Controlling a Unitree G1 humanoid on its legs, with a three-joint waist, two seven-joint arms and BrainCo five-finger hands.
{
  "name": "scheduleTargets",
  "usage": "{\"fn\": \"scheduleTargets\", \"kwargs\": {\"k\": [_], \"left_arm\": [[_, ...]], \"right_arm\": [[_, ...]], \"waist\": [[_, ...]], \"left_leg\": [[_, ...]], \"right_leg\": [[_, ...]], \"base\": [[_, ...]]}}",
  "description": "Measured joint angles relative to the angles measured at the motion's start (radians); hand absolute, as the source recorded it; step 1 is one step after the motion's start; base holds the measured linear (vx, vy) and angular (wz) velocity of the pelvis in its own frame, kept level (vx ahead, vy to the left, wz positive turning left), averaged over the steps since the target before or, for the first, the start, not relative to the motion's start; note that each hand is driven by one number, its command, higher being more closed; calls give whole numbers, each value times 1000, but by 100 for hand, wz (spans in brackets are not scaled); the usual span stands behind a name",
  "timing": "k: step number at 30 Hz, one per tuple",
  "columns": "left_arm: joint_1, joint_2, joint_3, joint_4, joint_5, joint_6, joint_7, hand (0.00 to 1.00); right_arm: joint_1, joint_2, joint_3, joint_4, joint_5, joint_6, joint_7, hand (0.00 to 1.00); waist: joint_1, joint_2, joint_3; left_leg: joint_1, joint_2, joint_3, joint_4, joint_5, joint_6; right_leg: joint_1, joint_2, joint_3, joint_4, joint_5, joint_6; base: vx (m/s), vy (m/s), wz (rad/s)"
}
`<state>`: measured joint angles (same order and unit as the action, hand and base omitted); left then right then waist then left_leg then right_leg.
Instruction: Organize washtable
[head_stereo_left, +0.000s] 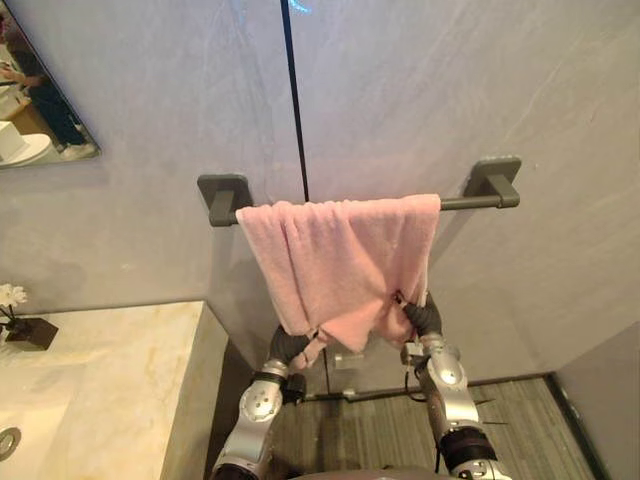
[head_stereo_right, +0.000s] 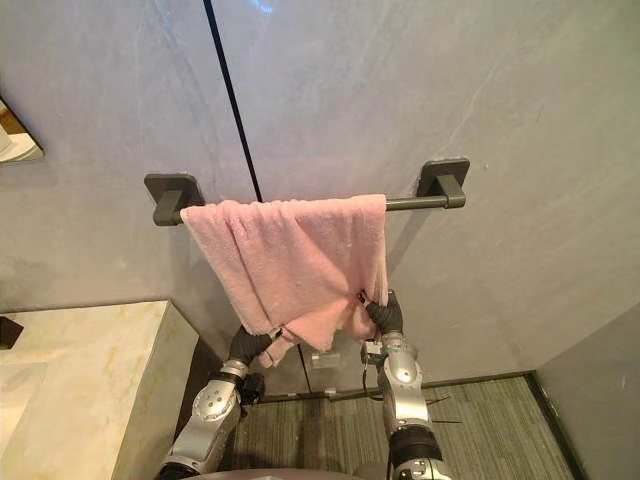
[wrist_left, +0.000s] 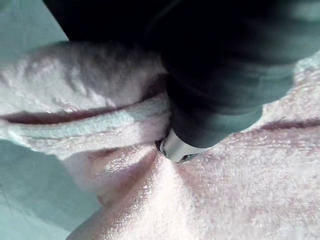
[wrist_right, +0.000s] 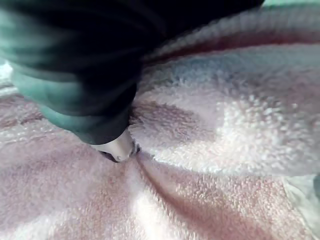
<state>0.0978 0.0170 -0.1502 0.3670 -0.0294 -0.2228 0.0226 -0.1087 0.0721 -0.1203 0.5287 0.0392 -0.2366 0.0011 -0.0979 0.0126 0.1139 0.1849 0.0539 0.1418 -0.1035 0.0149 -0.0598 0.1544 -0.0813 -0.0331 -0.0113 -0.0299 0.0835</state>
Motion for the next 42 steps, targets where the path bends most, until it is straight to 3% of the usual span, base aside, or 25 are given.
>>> {"fn": "scheduleTargets", "kwargs": {"k": [9,13,16,23,33,37,42], "left_arm": [[3,2,56,21,-61,9,8,0],[57,24,155,58,-87,51,52,0],[118,57,165,68,-98,65,68,0],[138,65,197,31,-141,65,69,0],[197,36,279,-398,-196,48,76,0],[192,26,356,-610,-196,4,116,0],[146,59,373,-894,-196,-79,137,0]], "right_arm": [[10,-10,-46,22,49,8,-24,0],[41,-56,-119,30,78,40,-85,0],[116,-92,-157,50,110,84,-100,0],[242,-102,-196,17,181,95,-108,0],[334,-133,-419,-385,195,83,-150,0],[328,-136,-496,-552,183,60,-189,0],[243,-181,-485,-865,182,-21,-216,0]], "waist": [[1,-22,8],[4,-23,15],[20,-23,17],[24,-21,15],[22,-25,-5],[22,-21,-25],[24,-11,-32]], "left_leg": [[5,-2,-3,0,3,6],[6,-1,1,0,1,6],[5,0,3,1,0,5],[21,2,10,1,0,5],[14,1,5,4,-1,8],[15,0,4,7,-1,8],[18,0,5,7,-3,10]], "right_leg": [[29,-3,-20,-27,3,1],[34,-2,-20,-29,2,1],[34,-2,-21,-30,2,0],[32,-2,-16,-21,2,-1],[16,-3,-16,-3,-5,-2],[18,-4,-17,-2,-5,-2],[19,-7,-15,0,-5,0]], "base": [[14,-13,4],[6,-4,1],[0,0,0],[-45,-11,-6],[-19,-5,-1],[0,0,0],[-28,-9,-1]]}}
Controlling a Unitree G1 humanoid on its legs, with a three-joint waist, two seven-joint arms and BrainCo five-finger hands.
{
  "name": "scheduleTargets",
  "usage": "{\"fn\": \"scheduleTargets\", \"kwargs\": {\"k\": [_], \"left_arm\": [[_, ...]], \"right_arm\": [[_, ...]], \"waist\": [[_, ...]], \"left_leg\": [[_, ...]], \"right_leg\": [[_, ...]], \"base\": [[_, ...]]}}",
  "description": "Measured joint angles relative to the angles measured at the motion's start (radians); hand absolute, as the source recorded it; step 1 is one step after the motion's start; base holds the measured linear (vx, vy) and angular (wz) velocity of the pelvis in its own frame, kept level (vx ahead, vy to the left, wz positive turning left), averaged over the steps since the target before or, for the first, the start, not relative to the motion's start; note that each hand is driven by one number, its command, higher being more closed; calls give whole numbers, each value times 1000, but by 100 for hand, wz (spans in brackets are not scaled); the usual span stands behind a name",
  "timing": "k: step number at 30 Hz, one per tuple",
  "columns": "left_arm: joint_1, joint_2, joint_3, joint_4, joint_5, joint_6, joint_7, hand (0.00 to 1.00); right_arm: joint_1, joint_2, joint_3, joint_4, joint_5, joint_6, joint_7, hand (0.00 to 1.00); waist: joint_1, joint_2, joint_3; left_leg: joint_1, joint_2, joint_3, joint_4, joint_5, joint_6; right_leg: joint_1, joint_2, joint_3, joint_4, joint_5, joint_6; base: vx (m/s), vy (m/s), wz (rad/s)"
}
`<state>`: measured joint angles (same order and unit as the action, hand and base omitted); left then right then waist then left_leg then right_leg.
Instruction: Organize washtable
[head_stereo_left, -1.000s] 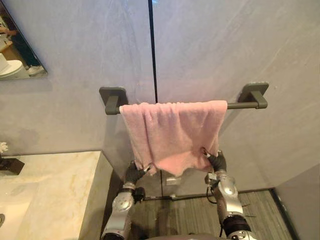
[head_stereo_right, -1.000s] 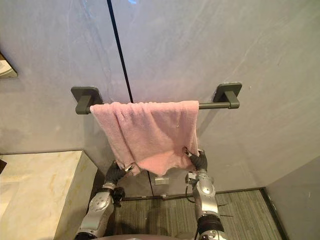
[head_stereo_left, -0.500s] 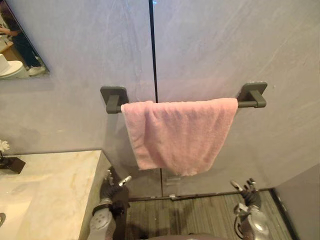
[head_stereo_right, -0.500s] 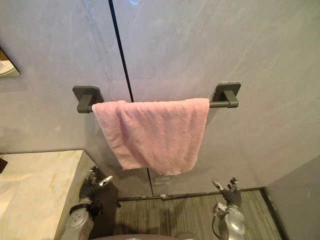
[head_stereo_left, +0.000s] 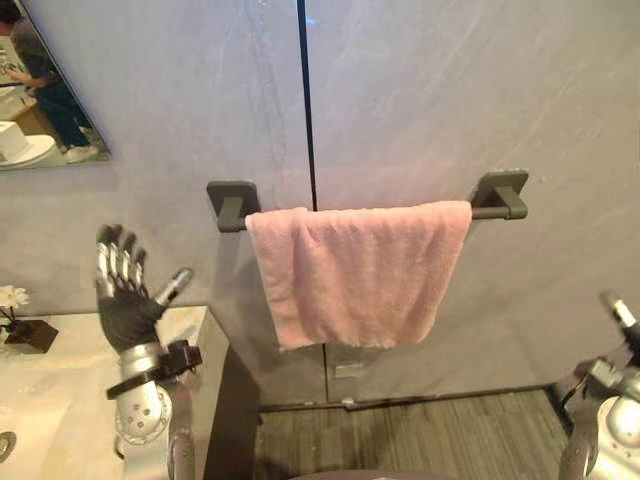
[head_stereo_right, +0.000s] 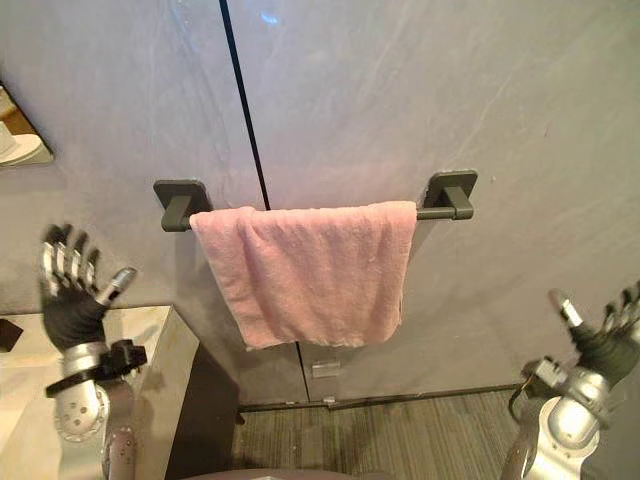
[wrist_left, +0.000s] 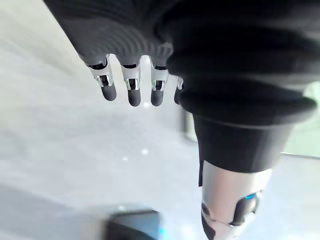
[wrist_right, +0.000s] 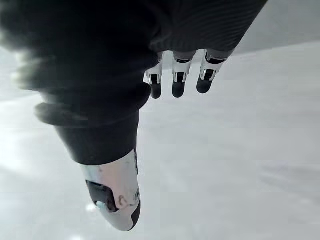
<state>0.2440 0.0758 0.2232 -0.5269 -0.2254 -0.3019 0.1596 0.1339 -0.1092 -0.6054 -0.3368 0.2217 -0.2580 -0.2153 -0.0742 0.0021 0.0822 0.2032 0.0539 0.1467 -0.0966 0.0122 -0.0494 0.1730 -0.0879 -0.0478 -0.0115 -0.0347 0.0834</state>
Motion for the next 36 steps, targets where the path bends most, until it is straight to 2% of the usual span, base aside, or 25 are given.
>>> {"fn": "scheduleTargets", "kwargs": {"k": [2,4,5,7,8,9,10,12,17,18,20,23,27,32,36], "left_arm": [[-16,41,-36,-69,-21,-30,-8,0],[-56,107,-112,-128,-71,-62,-45,0],[-67,118,-127,-134,-84,-65,-56,0],[-109,161,-233,-132,-133,-78,-96,0],[-117,173,-268,-129,-157,-77,-109,0],[-135,209,-361,-124,-203,-76,-146,0],[-146,225,-404,-116,-215,-74,-165,0],[-201,283,-533,-48,-266,-64,-234,0],[-234,348,-665,107,-296,-21,-314,0],[-234,367,-694,141,-304,-8,-331,0],[-234,383,-722,179,-305,8,-338,0],[-234,391,-738,258,-303,29,-349,0],[-233,385,-745,349,-235,66,-355,0],[-233,301,-741,505,-83,93,-341,0],[-234,228,-725,635,52,102,-293,0]], "right_arm": [[-34,-34,57,-107,4,-41,20,0],[-92,-108,171,-215,15,-86,67,0],[-108,-123,195,-227,28,-95,85,0],[-185,-182,358,-241,92,-130,142,0],[-202,-196,404,-241,116,-131,158,0],[-243,-236,516,-240,168,-129,206,0],[-258,-253,562,-240,184,-127,228,0],[-310,-326,742,-238,252,-123,322,0],[-354,-458,929,-185,370,-79,444,0],[-353,-500,974,-149,392,-55,473,0],[-350,-531,1021,-104,407,-32,499,0],[-338,-547,1056,-33,417,-6,523,0],[-297,-543,1086,48,386,15,526,0],[-250,-449,1085,202,241,29,518,0],[-221,-360,1064,320,135,43,490,0]], "waist": [[0,3,-7],[3,2,-21],[3,1,-23],[4,-5,-31],[5,-6,-32],[6,-8,-34],[8,-9,-36],[15,-9,-39],[30,-8,-40],[32,-7,-40],[33,-7,-39],[33,-5,-39],[35,-4,-36],[32,2,-24],[32,-5,-13]], "left_leg": [[1,-1,1,0,0,0],[4,-2,4,0,0,0],[5,-2,4,0,0,0],[7,-2,6,0,1,0],[8,-3,6,0,1,0],[10,-3,9,-1,1,0],[10,-3,9,-1,1,0],[11,-4,9,-1,1,1],[11,-5,9,-2,2,1],[10,-5,9,-6,2,1],[9,-5,9,-6,2,1],[8,-5,9,-6,2,1],[1,-5,7,-6,6,1],[-5,-4,6,-7,7,1],[-13,-2,-3,-7,8,1]], "right_leg": [[-1,0,1,1,0,0],[-1,1,4,4,0,0],[-1,1,4,5,0,0],[0,1,6,9,0,0],[0,1,7,10,0,0],[0,1,11,11,0,1],[0,1,11,11,0,1],[0,0,12,13,0,1],[-1,0,13,15,0,1],[-2,0,13,15,0,1],[-3,0,13,14,0,1],[-4,1,13,14,0,1],[-6,1,12,17,0,1],[-20,0,15,23,-2,-1],[-21,-1,13,18,-2,-1]], "base": [[-33,-9,-3],[-16,-5,-1],[-34,-13,-2],[-18,-6,-1],[-41,-9,-4],[-41,-8,-4],[-45,-10,-3],[-15,-4,0],[0,0,0],[0,0,0],[0,0,0],[0,0,0],[0,0,0],[0,0,0],[-18,-14,6]]}}
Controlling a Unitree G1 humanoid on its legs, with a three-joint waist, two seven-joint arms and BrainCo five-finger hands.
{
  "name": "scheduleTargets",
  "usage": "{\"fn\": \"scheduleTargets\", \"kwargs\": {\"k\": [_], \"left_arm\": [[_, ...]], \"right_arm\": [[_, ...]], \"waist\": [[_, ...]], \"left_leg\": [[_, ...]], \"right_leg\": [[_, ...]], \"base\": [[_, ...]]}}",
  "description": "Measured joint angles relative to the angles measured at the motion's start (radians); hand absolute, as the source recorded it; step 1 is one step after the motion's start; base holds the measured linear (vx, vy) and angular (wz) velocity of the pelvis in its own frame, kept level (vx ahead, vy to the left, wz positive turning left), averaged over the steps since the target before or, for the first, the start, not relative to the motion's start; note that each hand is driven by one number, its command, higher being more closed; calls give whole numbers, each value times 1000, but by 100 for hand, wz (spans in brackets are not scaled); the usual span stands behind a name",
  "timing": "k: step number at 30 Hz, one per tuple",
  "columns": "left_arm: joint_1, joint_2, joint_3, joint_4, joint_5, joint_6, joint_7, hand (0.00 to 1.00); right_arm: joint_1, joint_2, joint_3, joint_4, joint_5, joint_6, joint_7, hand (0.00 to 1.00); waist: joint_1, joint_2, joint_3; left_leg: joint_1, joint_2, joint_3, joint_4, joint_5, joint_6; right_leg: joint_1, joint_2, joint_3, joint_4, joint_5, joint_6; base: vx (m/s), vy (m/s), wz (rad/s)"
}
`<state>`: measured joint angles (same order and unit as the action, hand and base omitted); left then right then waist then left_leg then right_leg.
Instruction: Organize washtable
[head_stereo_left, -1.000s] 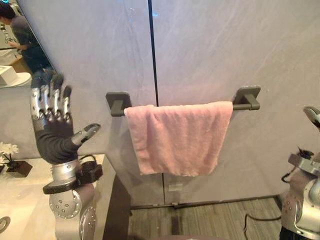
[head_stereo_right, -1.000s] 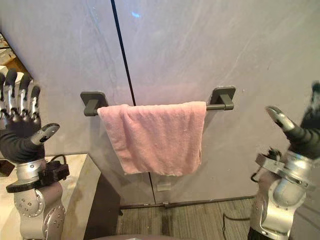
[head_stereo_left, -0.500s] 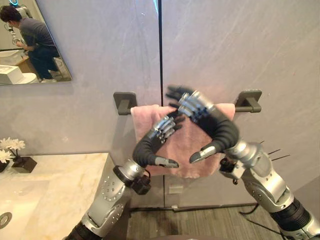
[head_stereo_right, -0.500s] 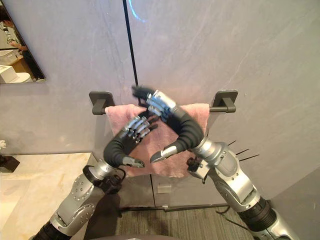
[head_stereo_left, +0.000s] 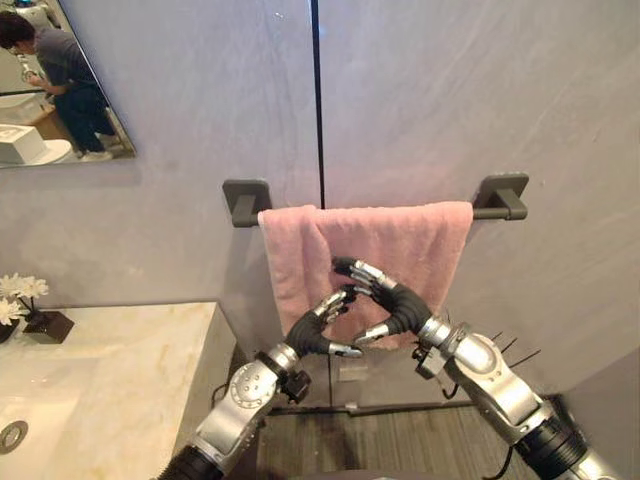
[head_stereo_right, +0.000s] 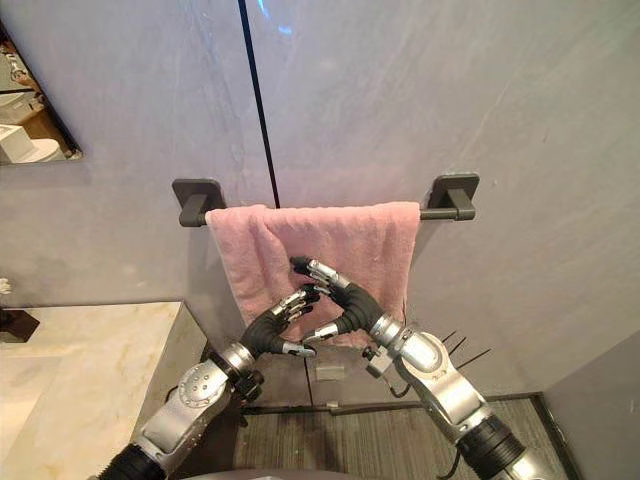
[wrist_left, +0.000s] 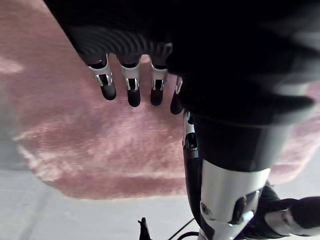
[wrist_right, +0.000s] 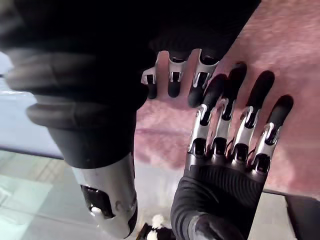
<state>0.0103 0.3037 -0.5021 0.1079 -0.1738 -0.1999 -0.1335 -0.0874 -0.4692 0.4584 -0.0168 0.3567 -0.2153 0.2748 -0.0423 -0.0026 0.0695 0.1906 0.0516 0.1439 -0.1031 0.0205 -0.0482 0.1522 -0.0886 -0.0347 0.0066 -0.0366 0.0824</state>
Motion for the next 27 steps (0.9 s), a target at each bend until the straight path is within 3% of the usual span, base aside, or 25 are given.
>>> {"fn": "scheduleTargets", "kwargs": {"k": [4,10,15,18,27], "left_arm": [[-16,-30,39,21,90,-3,55,0],[-32,-66,125,54,183,-8,116,0],[-23,-76,207,56,208,-9,145,0],[12,-97,288,56,217,-17,161,0],[103,-155,435,4,215,-18,194,0]], "right_arm": [[21,38,-38,82,-98,25,-43,0],[70,119,-219,79,-174,27,-98,0],[143,192,-373,51,-196,25,-147,0],[181,230,-438,11,-202,25,-169,0],[313,326,-642,-47,-202,23,-211,0]], "waist": [[2,-6,3],[-3,-8,4],[-10,-22,13],[-26,-23,14],[-31,-24,13]], "left_leg": [[-5,1,-4,0,0,0],[-13,1,-4,6,1,0],[-13,5,0,0,0,0],[-18,-1,10,0,0,0],[-22,1,13,1,-1,-1]], "right_leg": [[1,-2,-5,-7,0,0],[0,0,-8,-10,1,-1],[-8,2,-1,-12,1,-1],[-19,2,6,-11,3,0],[-24,5,5,-16,5,-1]], "base": [[4,-11,3],[17,-7,0],[-42,-18,-3],[-28,0,-9],[-2,-2,0]]}}
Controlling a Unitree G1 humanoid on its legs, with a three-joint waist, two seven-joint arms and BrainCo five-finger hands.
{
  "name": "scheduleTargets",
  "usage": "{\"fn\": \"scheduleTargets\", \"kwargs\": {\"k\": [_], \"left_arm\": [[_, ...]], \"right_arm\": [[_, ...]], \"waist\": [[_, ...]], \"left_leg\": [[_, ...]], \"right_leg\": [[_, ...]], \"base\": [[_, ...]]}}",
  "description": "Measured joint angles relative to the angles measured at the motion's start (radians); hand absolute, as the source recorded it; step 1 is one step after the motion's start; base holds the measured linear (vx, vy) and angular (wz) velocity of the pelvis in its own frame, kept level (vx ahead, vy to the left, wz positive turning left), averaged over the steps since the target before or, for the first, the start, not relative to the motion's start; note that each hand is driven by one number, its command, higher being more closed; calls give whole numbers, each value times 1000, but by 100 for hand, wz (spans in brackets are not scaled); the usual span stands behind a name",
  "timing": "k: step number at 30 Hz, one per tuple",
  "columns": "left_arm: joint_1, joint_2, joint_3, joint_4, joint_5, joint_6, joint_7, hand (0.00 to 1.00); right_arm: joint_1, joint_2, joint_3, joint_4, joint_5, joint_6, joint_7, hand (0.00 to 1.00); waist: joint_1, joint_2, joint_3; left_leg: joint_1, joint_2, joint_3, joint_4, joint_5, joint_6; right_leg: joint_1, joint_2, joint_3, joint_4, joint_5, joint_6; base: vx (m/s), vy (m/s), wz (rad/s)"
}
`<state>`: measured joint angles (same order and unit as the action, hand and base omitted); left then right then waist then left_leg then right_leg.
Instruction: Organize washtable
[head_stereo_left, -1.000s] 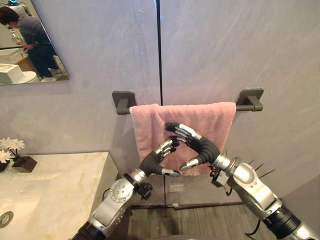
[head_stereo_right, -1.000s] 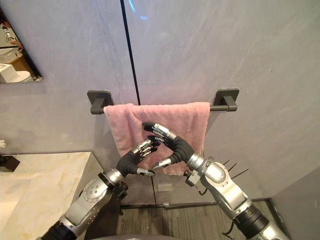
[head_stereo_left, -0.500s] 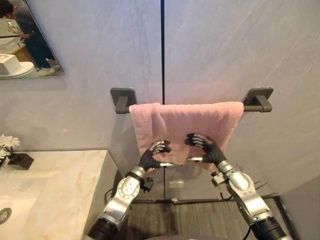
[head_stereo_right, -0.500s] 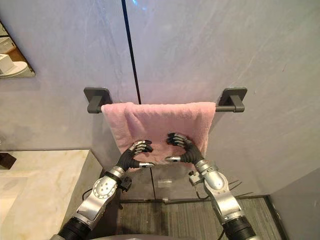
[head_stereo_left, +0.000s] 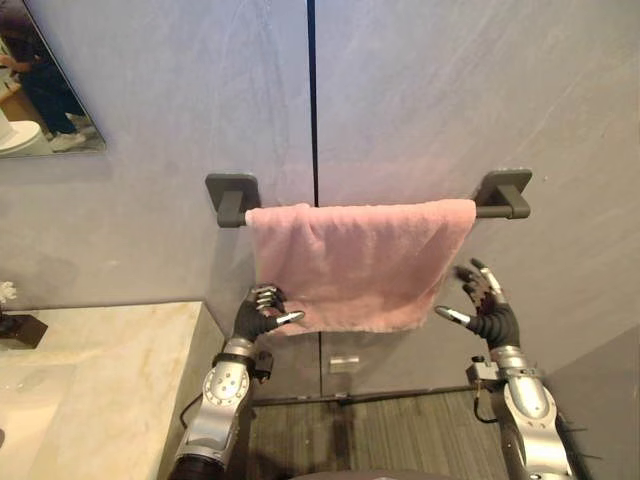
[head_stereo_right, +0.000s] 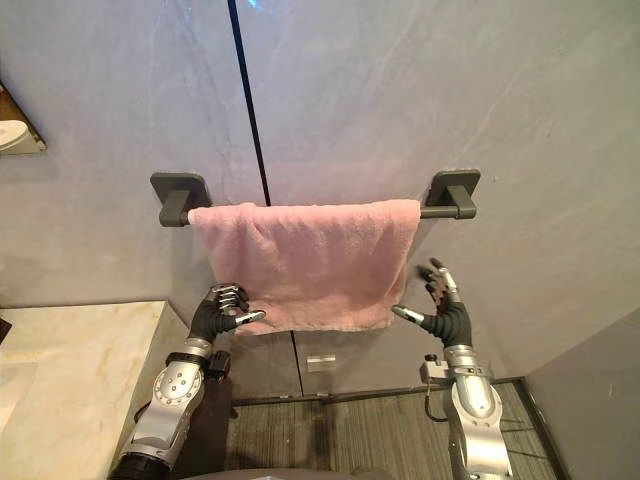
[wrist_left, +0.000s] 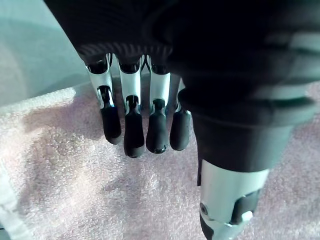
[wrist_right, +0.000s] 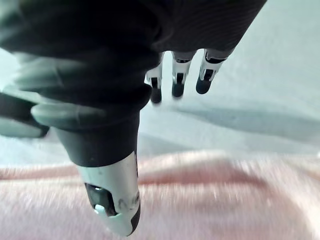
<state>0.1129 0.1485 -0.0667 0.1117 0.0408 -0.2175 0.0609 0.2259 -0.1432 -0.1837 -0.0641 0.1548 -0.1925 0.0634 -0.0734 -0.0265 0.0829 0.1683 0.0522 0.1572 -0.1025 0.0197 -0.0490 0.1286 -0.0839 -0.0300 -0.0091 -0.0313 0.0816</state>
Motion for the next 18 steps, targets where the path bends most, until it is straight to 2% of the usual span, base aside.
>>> {"fn": "scheduleTargets", "kwargs": {"k": [7,10,18], "left_arm": [[100,-39,40,-75,13,-6,6,0],[151,-59,50,-74,13,-7,5,0],[248,-58,81,87,10,-4,-16,0]], "right_arm": [[75,62,-86,26,-40,-1,-24,0],[85,77,-131,122,-48,-3,-45,0],[108,77,-119,374,-110,6,-83,0]], "waist": [[2,1,-2],[2,0,-2],[10,11,-3]], "left_leg": [[-16,-2,0,6,0,0],[-18,-2,-6,6,0,0],[-23,-2,-23,5,0,0]], "right_leg": [[-11,-2,-2,-9,8,3],[-10,-3,-8,-9,8,3],[-8,-6,-29,-5,2,3]], "base": [[0,0,0],[-17,-17,5],[-26,-19,7]]}}
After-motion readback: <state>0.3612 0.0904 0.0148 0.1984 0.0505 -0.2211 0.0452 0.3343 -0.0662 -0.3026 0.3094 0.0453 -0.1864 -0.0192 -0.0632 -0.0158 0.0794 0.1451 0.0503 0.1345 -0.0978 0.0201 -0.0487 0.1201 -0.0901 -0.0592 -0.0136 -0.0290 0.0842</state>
